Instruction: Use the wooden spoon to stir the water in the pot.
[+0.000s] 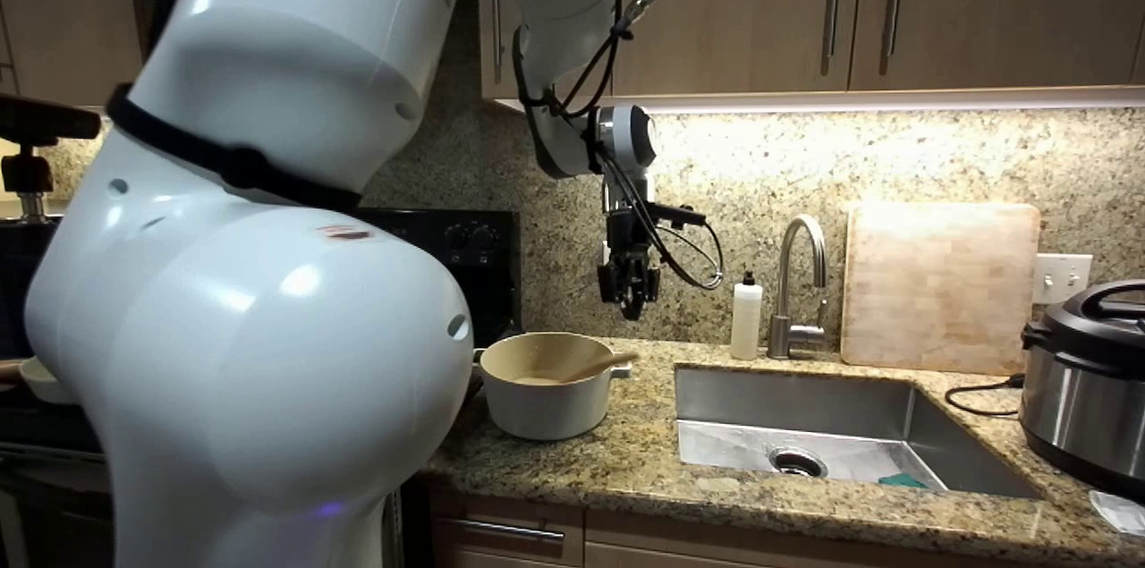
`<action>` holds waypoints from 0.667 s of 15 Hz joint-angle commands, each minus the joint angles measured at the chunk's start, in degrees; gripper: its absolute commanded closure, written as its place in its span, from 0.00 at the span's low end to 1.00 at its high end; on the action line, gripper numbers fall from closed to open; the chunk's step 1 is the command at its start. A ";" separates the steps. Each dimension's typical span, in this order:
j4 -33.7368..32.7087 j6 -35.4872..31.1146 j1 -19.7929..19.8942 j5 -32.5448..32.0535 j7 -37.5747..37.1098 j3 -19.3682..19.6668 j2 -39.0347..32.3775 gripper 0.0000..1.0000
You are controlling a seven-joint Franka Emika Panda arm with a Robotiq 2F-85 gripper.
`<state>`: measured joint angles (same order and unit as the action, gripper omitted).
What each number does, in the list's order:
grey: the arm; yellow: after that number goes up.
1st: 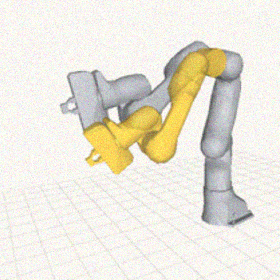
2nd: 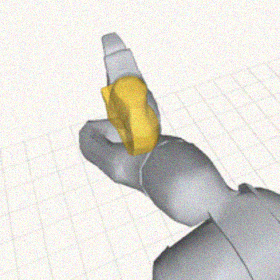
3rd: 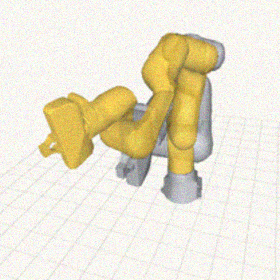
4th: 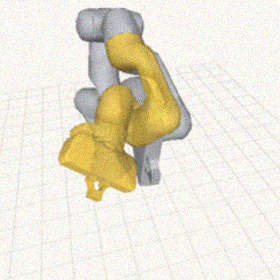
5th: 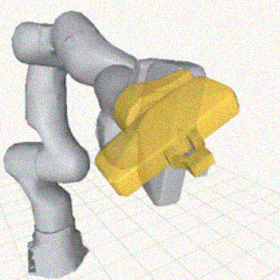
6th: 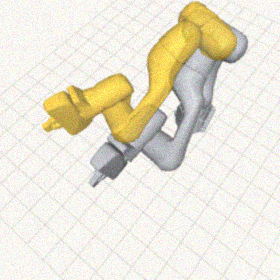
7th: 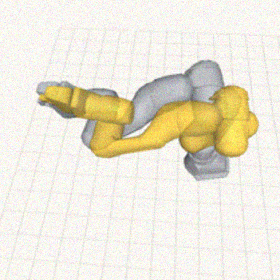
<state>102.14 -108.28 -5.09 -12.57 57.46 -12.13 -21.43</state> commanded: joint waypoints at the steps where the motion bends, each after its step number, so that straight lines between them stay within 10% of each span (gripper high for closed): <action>1: 3.01 -1.78 1.43 3.12 3.06 0.65 3.62 0.95; 6: 3.05 -0.86 0.47 0.31 3.10 1.41 3.98 0.96; 7: 2.96 -0.63 0.18 -0.95 4.10 1.37 3.65 0.68; 10: 3.31 -0.90 -0.82 -6.82 8.40 1.50 2.39 0.56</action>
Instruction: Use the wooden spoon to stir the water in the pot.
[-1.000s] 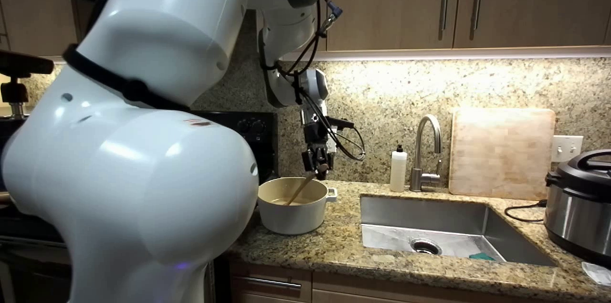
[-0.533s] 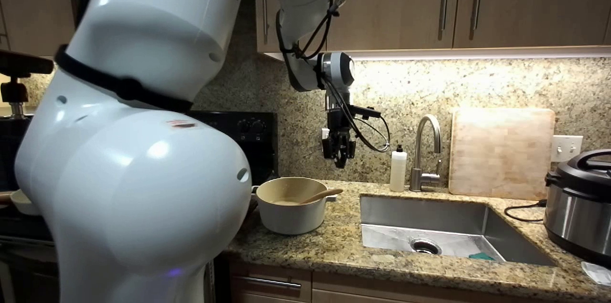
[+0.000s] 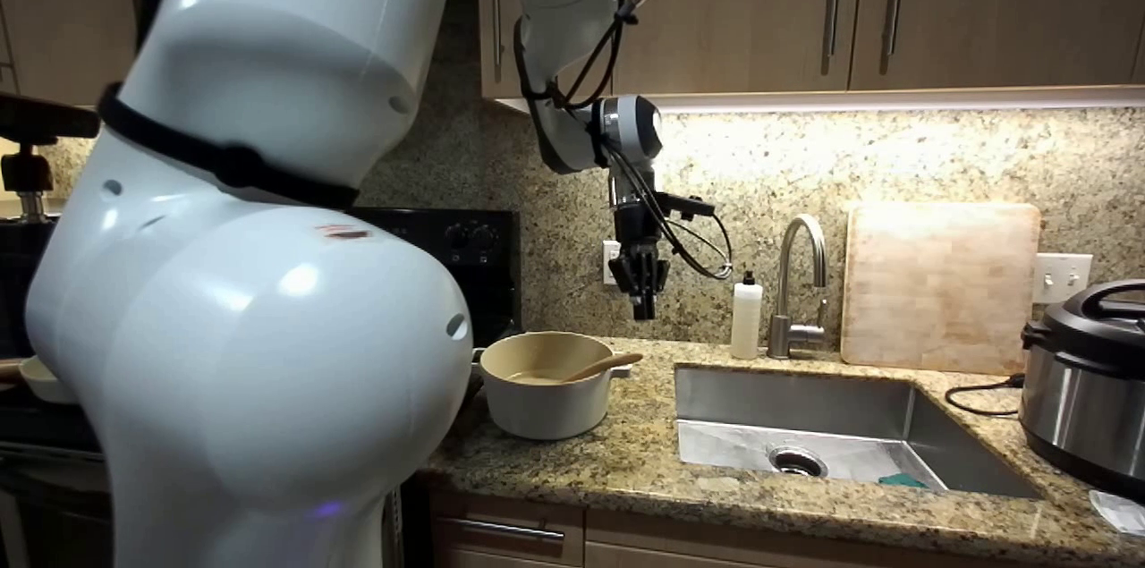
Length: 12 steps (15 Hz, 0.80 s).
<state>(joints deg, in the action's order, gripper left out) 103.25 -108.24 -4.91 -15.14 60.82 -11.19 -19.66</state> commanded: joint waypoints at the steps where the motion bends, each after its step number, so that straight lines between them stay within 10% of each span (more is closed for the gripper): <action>1: 2.45 -1.26 -1.12 -5.58 6.86 0.49 0.32 0.48; 8: 2.43 -2.15 -2.24 -7.88 18.47 -0.22 -3.04 0.04; 12: 1.64 -1.75 -3.62 -8.02 19.88 -0.11 -3.75 0.00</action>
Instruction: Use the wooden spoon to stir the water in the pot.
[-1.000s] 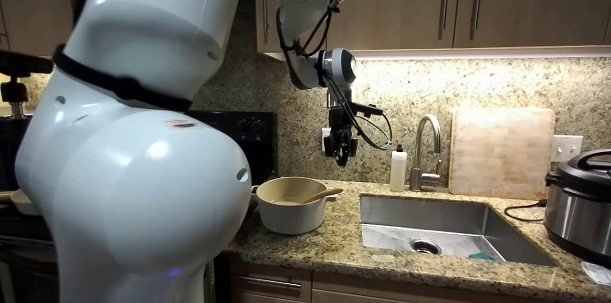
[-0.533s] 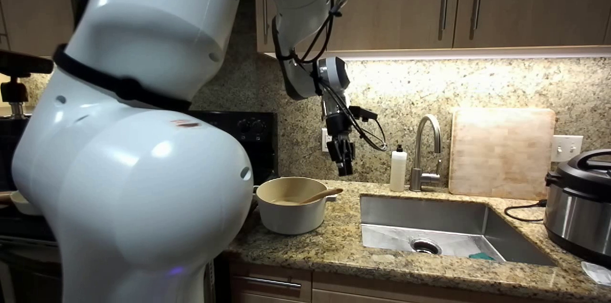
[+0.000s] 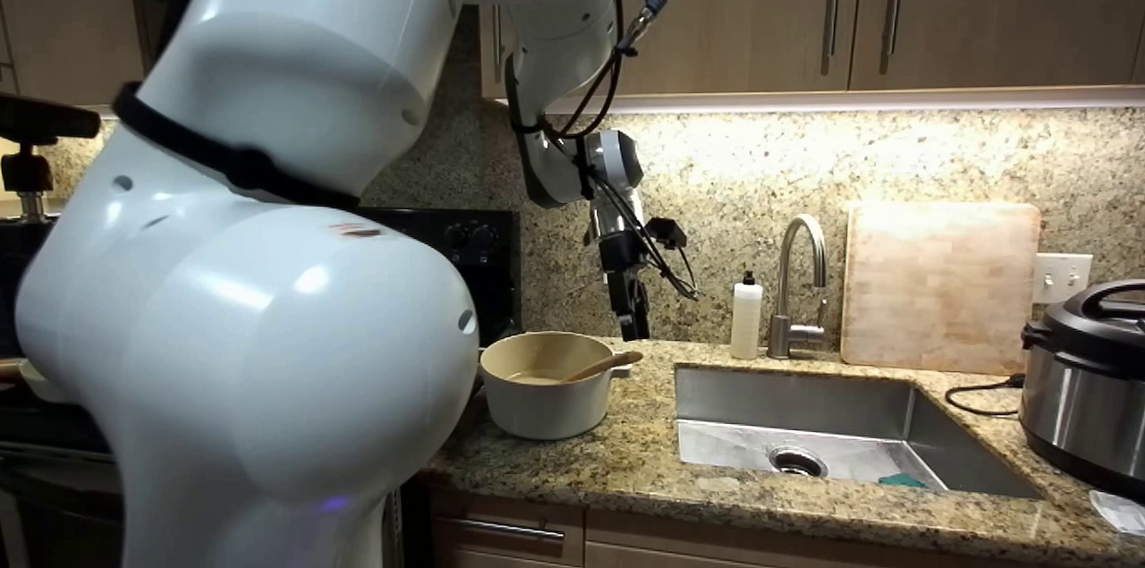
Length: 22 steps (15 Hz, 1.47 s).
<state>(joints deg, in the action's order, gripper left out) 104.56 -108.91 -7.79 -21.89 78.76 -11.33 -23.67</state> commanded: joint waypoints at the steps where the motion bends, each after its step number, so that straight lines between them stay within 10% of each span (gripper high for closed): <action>1: -0.08 -0.76 -1.17 -1.64 1.75 0.15 -0.10 0.00; 15: -13.42 8.75 -4.30 -0.62 -1.36 1.47 -12.57 0.00; 16: -13.96 8.92 -4.23 -0.33 -1.56 1.47 -13.02 0.25; 22: -14.56 8.30 -4.40 -0.42 -1.94 1.32 -13.56 0.59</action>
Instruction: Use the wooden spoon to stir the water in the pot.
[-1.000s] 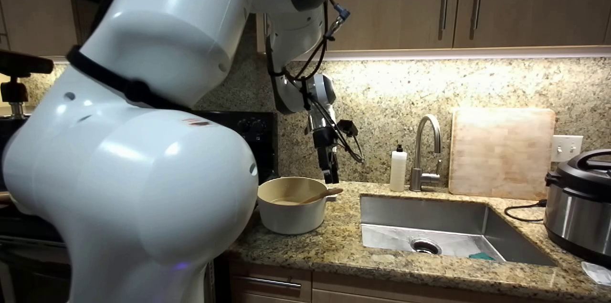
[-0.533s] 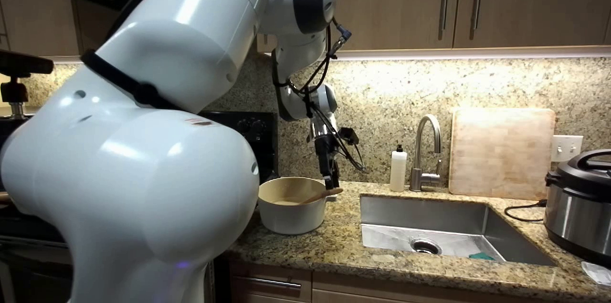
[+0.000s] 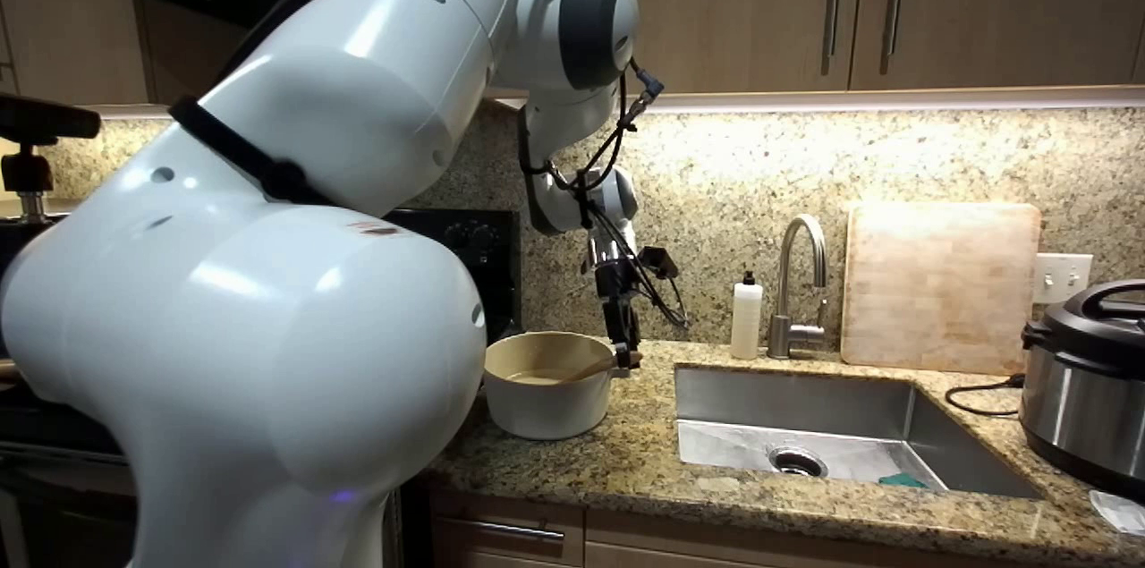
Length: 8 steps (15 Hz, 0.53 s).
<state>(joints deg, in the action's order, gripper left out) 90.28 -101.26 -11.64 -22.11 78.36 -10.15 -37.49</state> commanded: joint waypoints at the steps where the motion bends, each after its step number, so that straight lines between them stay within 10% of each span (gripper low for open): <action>1: -0.16 0.62 -0.57 -0.18 -1.49 0.11 0.37 0.66; 5: 0.87 0.31 -0.82 -0.38 -1.99 0.12 1.23 0.91; 8: 1.81 -0.01 -0.89 -0.62 -3.20 0.23 2.16 0.91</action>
<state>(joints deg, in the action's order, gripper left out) 90.20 -101.26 -12.08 -22.11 77.27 -10.05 -37.39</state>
